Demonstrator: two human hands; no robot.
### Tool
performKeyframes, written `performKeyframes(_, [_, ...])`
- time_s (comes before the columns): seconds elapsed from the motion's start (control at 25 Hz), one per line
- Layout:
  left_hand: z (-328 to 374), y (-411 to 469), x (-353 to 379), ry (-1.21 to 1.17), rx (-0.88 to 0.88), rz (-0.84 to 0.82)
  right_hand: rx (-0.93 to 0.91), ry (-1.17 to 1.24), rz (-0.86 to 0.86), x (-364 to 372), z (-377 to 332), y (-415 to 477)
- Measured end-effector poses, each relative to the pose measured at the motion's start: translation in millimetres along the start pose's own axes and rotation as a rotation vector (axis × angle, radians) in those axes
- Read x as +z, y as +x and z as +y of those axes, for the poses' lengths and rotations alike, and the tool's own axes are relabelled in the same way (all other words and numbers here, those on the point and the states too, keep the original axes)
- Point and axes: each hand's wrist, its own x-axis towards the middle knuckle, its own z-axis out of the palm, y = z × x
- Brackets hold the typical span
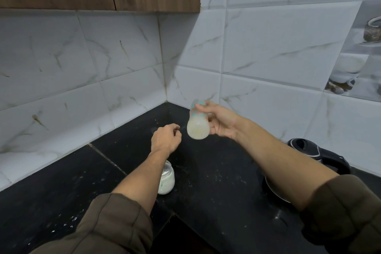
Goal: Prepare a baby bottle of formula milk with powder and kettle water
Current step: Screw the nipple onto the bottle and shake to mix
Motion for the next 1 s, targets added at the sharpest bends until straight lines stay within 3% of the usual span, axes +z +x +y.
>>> performKeyframes(0.08, [-0.9, -0.5, 0.9, -0.004, 0.003, -0.001, -0.023, 0.244, 0.202, -4.2, -1.5, 3.7])
performKeyframes(0.16, [-1.8, -0.9, -0.1, 0.005, -0.004, 0.004, -0.001, 0.394, 0.248, -7.8, -3.5, 5.9])
performKeyframes(0.32, [0.1, 0.5, 1.4, 0.001, 0.003, 0.003, 0.027, -0.031, 0.0, -9.2, 2.5, -0.7])
performKeyframes(0.44, [-0.4, 0.4, 2.9, -0.013, 0.013, 0.007, -0.034, 0.238, 0.228, -11.1, 3.2, 4.0])
performKeyframes(0.52, [-0.6, -1.1, 2.6, -0.006, 0.006, 0.005, -0.027, 0.429, 0.288, -13.6, 1.6, 7.9])
performKeyframes(0.68, [0.1, 0.0, 2.4, 0.003, 0.003, -0.003, 0.004, -0.04, 0.05, -11.6, 0.1, 0.6])
performKeyframes(0.76, [0.5, 1.3, 1.3, -0.002, 0.006, 0.003, -0.024, -0.003, 0.104, -10.1, 0.0, 2.6])
performKeyframes(0.88, [0.8, 0.6, 0.5, -0.014, 0.004, 0.013, -0.038, 0.364, 0.314, -12.4, -1.5, 12.7])
performKeyframes(0.92, [0.7, 0.6, -0.6, -0.011, 0.004, 0.018, -0.03, 0.385, 0.314, -12.0, -0.7, 13.5])
performKeyframes(1.0, [-0.3, 1.9, -0.9, -0.003, 0.004, 0.019, -0.007, 0.185, 0.201, -8.3, 2.3, 8.8])
